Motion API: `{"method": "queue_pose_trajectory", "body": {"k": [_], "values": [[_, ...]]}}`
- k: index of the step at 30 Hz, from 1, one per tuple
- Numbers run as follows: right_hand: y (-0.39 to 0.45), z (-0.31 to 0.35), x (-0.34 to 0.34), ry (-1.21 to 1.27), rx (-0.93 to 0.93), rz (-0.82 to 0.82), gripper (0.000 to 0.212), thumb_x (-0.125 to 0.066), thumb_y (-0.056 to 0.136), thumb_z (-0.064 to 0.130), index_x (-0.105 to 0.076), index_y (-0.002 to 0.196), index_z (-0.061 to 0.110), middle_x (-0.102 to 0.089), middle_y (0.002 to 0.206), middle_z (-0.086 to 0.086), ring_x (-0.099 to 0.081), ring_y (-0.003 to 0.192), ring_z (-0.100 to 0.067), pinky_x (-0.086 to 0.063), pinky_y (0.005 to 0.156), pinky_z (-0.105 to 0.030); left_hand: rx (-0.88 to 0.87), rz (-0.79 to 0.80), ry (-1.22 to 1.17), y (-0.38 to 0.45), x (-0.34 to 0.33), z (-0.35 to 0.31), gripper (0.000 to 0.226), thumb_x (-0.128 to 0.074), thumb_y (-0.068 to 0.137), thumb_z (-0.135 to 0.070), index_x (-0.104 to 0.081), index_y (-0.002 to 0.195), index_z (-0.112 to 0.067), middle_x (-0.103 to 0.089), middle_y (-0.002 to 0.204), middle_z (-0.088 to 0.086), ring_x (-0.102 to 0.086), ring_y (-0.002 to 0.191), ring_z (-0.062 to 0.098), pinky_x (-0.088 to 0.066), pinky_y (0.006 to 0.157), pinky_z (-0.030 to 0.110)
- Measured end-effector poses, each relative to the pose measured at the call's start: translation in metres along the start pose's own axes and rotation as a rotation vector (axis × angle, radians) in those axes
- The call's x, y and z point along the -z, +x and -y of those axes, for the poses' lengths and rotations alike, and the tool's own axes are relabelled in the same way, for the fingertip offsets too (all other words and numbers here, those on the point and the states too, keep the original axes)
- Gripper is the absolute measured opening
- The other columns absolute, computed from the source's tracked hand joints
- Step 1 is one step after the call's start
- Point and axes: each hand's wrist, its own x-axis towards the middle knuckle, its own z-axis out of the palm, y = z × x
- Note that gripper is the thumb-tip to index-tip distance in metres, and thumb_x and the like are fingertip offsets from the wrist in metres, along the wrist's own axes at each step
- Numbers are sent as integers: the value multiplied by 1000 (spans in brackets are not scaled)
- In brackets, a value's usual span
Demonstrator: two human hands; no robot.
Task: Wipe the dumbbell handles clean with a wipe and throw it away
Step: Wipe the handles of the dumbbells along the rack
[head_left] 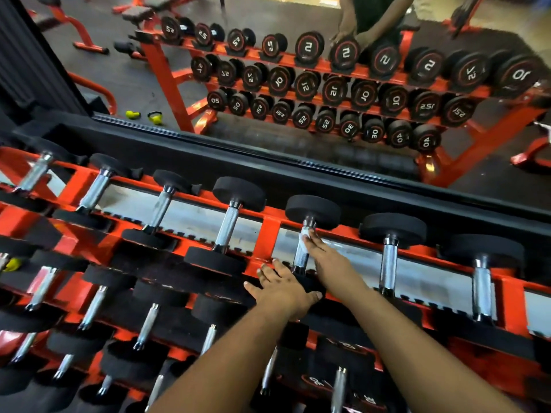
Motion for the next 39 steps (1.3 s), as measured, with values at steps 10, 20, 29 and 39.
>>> {"method": "queue_pose_trajectory", "body": {"k": [10,20,29,39], "values": [[15,30,-5,568,-331,-88,64,-44,106,19,-11,162,21,-20,166,-4,-31,148,-25,-32,113,-28,-7,-62,-71,-3,-8,0,126,-53,86,-77,20,157,-4,12,168,22,10,156,38,5,119,68],[42,35,9,1214,-611,-160,22,-64,96,22,-61,115,10,-65,103,-11,-59,91,-22,-45,72,-31,-10,-160,-135,-6,-15,4,125,-53,82,-81,15,160,-10,9,169,17,5,157,32,4,117,71],[54,30,18,1371,-760,-51,33,-75,85,34,-66,110,14,-70,110,-13,-66,100,-30,-53,93,-46,-1,-186,-152,0,-20,5,127,-51,78,-84,15,160,-12,10,170,12,8,157,26,5,116,74],[43,25,21,1381,-775,57,53,-80,68,46,-73,110,15,-69,122,-11,-63,113,-30,-48,104,-51,-12,-176,-138,-1,-18,5,127,-51,80,-83,15,159,-10,9,170,13,7,157,27,3,117,73]]}}
